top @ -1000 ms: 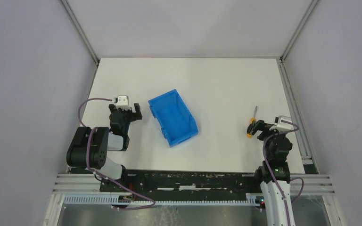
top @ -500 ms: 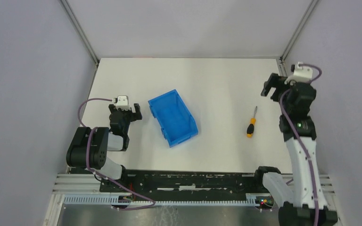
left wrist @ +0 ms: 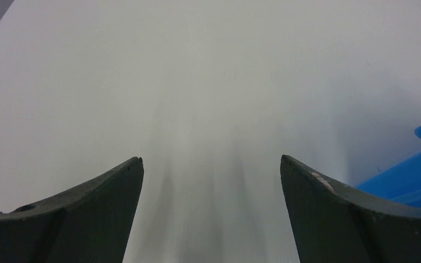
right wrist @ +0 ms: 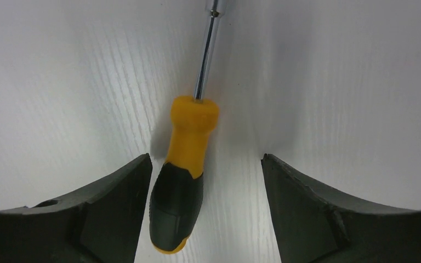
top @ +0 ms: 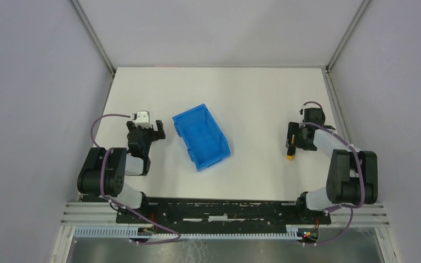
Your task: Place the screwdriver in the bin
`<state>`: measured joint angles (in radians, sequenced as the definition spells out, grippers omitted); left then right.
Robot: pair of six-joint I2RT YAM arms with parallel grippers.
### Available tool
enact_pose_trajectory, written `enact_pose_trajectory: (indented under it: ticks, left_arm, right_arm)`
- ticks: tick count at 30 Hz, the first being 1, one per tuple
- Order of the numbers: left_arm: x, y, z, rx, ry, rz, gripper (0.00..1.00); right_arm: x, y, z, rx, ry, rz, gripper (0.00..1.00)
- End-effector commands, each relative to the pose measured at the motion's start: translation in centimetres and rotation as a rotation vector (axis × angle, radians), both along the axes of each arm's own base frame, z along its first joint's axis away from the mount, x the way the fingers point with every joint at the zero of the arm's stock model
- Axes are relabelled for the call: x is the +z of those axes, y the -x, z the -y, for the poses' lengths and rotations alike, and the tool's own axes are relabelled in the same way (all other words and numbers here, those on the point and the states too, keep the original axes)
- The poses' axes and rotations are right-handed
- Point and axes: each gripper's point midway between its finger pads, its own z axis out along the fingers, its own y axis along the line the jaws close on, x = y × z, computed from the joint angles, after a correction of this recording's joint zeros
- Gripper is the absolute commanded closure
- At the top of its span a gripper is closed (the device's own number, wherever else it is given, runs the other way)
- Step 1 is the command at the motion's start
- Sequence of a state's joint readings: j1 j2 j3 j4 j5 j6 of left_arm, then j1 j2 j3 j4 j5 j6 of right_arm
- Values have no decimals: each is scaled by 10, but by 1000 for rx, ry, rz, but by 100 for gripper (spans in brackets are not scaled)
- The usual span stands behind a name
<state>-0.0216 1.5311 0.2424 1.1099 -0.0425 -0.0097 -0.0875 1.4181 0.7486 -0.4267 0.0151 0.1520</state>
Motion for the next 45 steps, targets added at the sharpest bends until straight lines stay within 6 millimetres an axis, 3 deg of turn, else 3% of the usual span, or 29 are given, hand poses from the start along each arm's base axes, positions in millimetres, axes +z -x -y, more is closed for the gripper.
enact_pose_trajectory:
  ticks: [1,3,5,7,9,12,14,17,20,22,24,26,28,29,32,35,39,45]
  left_arm:
    - [14,-7,0,3,17,55,0]
    - [14,-7,0,3,18,55,0]
    - [14,-7,0,3,18,54,0]
    - [14,-7,0,3,18,54,0]
    - [14,-7,0,3,18,54,0]
    - [14,-7,0,3,18,54,0]
    - [14,-7,0,3,18,54,0]
    - [14,-7,0,3,18,55,0]
    - [14,-7,0,3,18,54,0]
    - [14,-7,0,3,18,55,0]
    - [14,-7,0,3,18,55,0]
    - [14,-7,0,3,18,55,0]
    - [14,-7,0,3,17,55,0]
    - [14,-7,0,3,17,55,0]
    - [14,-7,0,2,18,55,0]
    - [14,-7,0,3,18,55,0]
    - [14,-7,0,3,18,55,0]
    - [14,-7,0,3,18,55,0]
  right_arm:
    - [-20,-10,5,-15,23,22,24]
    - [-32,-1,7,-18,40,-16,40]
    - [-34,3,8,-10,50,-36,73]
    - [-22,-1,12,-6,77,-37,100]
    - [10,-13,17,-4,121,-14,100]
    - [79,-31,25,4,181,12,100]
    - [114,-32,28,12,199,-5,100]
    - [142,-31,26,19,216,-42,100]
    - [149,-39,11,31,183,-10,100]
    - [155,-48,-17,69,155,29,100]
    - [169,-64,-57,128,125,110,100]
    - [195,-80,-134,277,49,257,100]
    - [220,-82,-221,452,-49,408,100]
    - [225,-82,-254,523,-69,461,100]
    - [212,-72,-328,709,-19,505,100]
    - [185,-65,-366,812,66,477,100]
    - [136,-60,-396,893,98,404,100]
    - [66,-36,-412,944,126,291,100]
